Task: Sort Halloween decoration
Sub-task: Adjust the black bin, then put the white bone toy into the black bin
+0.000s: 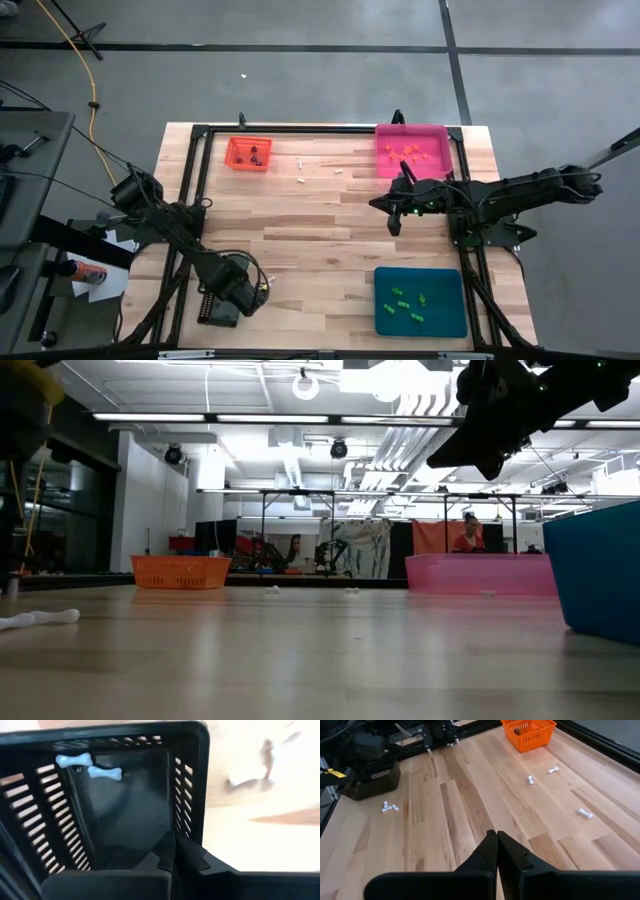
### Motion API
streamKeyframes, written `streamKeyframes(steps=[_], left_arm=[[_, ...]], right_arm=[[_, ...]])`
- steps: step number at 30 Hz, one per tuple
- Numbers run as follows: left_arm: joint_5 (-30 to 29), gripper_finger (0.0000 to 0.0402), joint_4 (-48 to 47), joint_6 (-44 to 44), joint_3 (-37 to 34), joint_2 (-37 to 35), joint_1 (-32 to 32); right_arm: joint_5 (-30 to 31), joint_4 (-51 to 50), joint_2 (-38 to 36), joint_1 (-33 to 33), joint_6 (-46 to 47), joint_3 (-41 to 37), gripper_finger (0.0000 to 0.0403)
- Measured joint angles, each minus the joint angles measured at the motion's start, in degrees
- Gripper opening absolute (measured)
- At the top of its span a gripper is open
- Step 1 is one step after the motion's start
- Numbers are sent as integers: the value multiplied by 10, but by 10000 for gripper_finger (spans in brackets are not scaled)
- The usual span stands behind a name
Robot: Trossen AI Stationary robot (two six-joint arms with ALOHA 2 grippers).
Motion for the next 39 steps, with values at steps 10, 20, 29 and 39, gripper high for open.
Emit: streamKeyframes(steps=[10, 20, 29, 39], left_arm=[[-13, 0, -27, 29, 0, -15, 20], [-107, 0, -116, 64, 0, -189, 33], [-554, 0, -56, 517, -5, -368, 177], [-201, 0, 481, 1032, -224, -476, 417]], right_arm=[[0, -2, 0, 0, -1, 0, 0], [-6, 51, 0, 0, 0, 0, 0], [-6, 202, 0, 0, 3, 1, 0], [29, 221, 0, -3, 54, 42, 0]])
